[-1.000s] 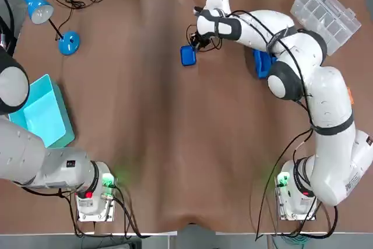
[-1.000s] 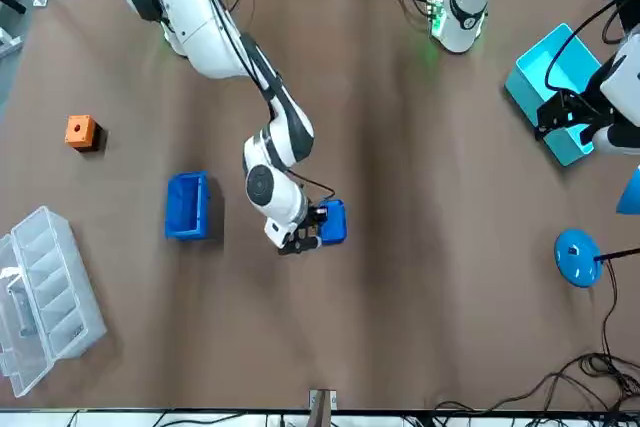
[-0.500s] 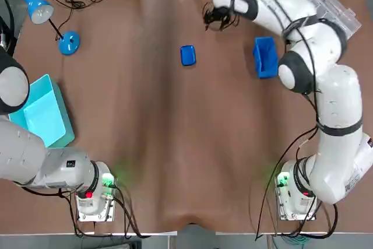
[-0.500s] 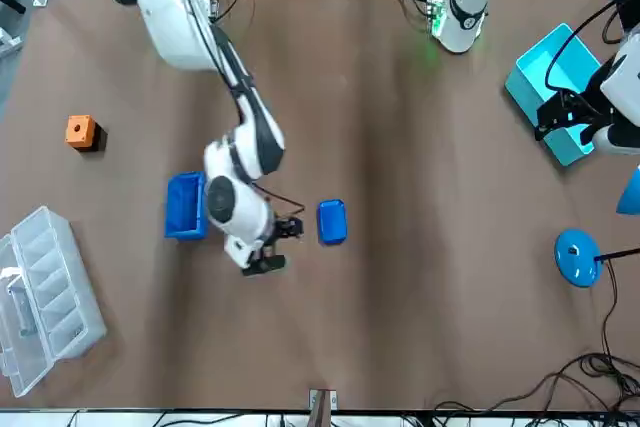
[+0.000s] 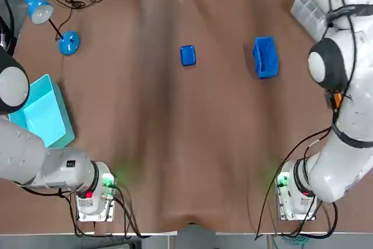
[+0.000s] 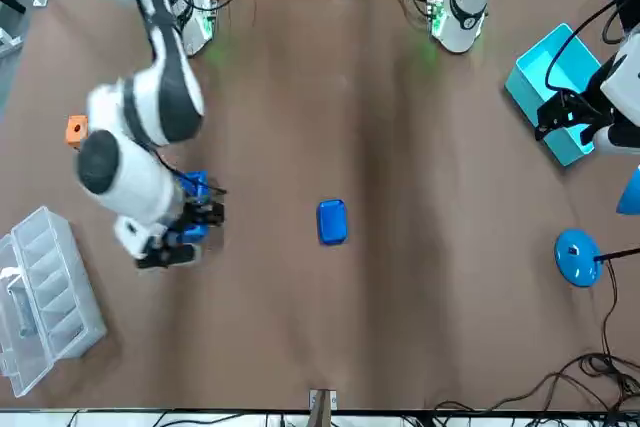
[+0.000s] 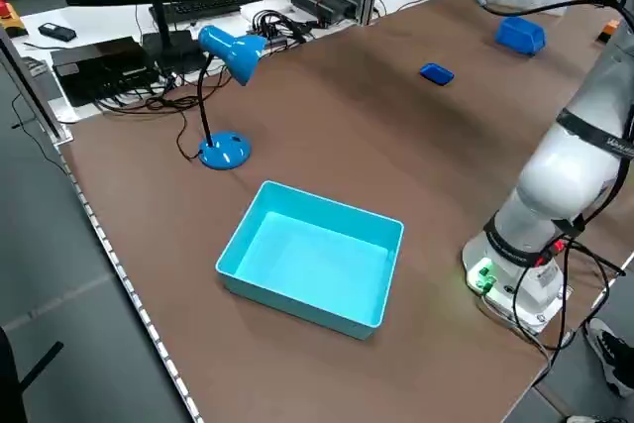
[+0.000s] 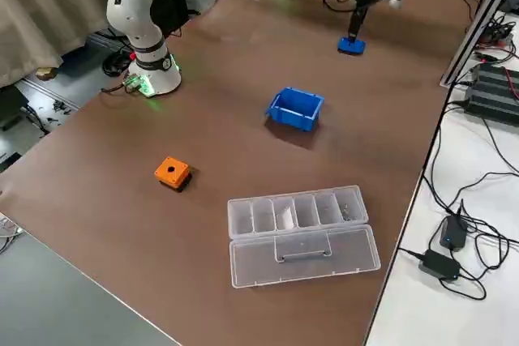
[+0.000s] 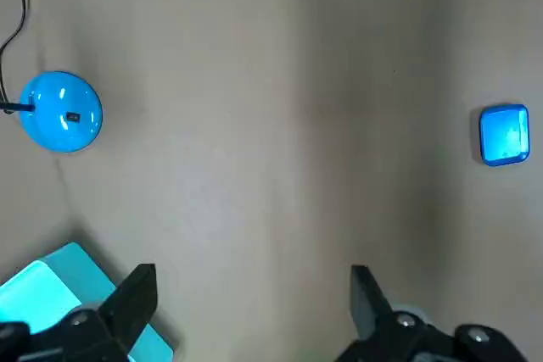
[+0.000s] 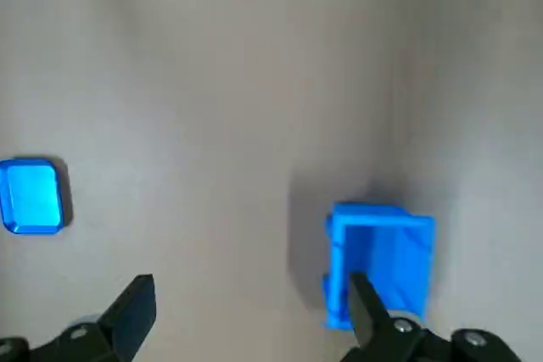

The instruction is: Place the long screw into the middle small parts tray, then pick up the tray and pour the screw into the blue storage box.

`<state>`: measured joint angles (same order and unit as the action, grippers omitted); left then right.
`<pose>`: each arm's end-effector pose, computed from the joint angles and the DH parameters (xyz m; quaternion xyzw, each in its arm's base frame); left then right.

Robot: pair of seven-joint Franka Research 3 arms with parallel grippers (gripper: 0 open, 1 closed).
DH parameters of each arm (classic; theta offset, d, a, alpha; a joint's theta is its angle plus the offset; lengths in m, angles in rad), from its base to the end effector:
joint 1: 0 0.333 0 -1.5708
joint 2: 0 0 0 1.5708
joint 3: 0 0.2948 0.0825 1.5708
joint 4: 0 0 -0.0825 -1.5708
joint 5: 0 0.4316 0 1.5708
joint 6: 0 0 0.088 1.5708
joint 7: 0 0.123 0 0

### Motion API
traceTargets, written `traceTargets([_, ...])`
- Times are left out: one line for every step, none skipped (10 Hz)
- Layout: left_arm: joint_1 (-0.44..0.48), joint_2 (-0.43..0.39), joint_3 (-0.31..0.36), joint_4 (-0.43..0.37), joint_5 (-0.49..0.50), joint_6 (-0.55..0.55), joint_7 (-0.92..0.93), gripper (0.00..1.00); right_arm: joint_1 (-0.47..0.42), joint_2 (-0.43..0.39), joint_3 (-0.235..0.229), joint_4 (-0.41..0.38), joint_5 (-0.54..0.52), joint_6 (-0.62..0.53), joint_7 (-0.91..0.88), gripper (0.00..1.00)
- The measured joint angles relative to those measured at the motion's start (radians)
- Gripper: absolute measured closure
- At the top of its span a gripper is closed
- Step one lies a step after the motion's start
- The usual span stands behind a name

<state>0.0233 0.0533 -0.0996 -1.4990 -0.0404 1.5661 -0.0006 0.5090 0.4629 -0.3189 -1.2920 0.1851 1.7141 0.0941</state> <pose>0.6156 -0.0506 0.5920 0.9990 -0.0380 0.0061 0.0231 0.7000 0.1953 0.4482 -0.9985 -0.0490 0.0124 0.0195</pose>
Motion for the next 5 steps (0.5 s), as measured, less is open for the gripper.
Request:
traceTargets([0.000, 0.000, 0.000, 0.000, 0.000, 0.000, 0.000, 0.00, -0.038, -0.056, -0.004, -0.002, -0.024, -0.026, -0.021, 0.00])
traceTargets([0.000, 0.000, 0.000, 0.000, 0.000, 0.000, 0.000, 0.00, -0.084, -0.110, -0.005, -0.003, -0.037, -0.066, -0.064, 0.00])
traceTargets([0.000, 0.000, 0.000, 0.000, 0.000, 0.000, 0.000, 0.00, -0.124, -0.160, -0.006, -0.004, -0.063, -0.101, -0.098, 0.00])
traceTargets([0.000, 0.000, 0.000, 0.000, 0.000, 0.000, 0.000, 0.00, -0.155, -0.205, -0.005, -0.007, -0.100, -0.134, -0.120, 0.00])
traceTargets([0.001, 0.000, 0.000, 0.000, 0.000, 0.000, 0.000, 0.00, -0.182, -0.244, -0.003, -0.012, -0.121, -0.172, -0.138, 0.00])
